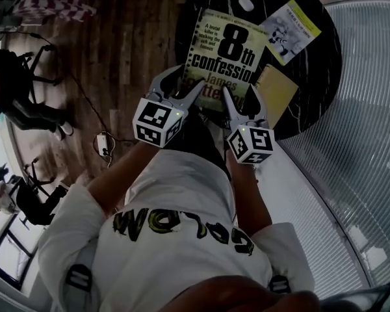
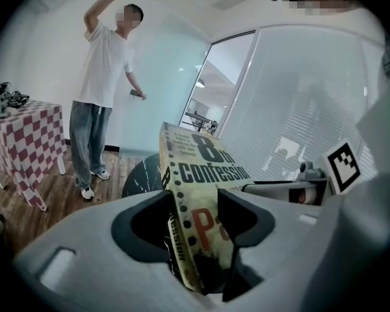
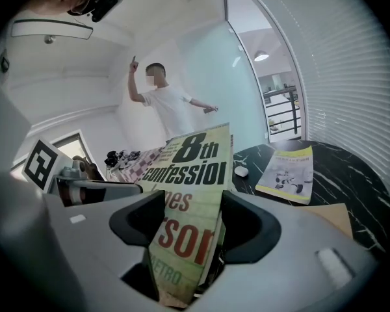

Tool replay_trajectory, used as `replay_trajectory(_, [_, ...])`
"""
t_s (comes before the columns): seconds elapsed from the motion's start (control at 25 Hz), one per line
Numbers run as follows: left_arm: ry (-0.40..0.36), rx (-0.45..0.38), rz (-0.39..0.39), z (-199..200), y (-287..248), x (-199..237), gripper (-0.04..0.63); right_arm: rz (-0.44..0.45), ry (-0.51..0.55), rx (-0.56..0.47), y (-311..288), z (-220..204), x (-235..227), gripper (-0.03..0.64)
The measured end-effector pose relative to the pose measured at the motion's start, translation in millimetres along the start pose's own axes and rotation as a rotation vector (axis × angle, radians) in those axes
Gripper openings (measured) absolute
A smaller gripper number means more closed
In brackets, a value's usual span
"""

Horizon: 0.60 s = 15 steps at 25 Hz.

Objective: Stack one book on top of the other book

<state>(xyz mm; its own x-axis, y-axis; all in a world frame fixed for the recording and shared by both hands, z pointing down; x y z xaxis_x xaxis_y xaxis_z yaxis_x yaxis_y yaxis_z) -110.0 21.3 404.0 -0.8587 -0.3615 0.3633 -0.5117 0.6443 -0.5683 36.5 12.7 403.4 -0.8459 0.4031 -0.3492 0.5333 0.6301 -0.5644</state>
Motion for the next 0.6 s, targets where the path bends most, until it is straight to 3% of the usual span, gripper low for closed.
replay_trajectory(0.36, [-0.002, -0.027, 0.018, 12.7, 14.5, -8.0, 0.239, 0.012, 0.017, -0.028, 12.1, 13.2, 8.6, 0.279])
replay_trajectory(0.6, [-0.004, -0.018, -0.013, 16.0, 14.1, -11.5, 0.239, -0.02, 0.01, -0.033, 19.1, 15.7, 9.3, 0.279])
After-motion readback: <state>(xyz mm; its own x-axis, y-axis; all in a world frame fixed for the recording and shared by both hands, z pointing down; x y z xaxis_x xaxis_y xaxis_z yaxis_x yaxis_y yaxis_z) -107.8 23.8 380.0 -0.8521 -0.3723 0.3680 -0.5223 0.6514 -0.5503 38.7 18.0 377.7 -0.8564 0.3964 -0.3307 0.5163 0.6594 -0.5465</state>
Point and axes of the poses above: the fingertips, and each gripper's own axes: y backward along the fingers, x to its left, z out of its top, the point moved 4 cm from there along y, backward along the fingers, and after that the axes turned 5 degrees about x, right-handed, at the moved point
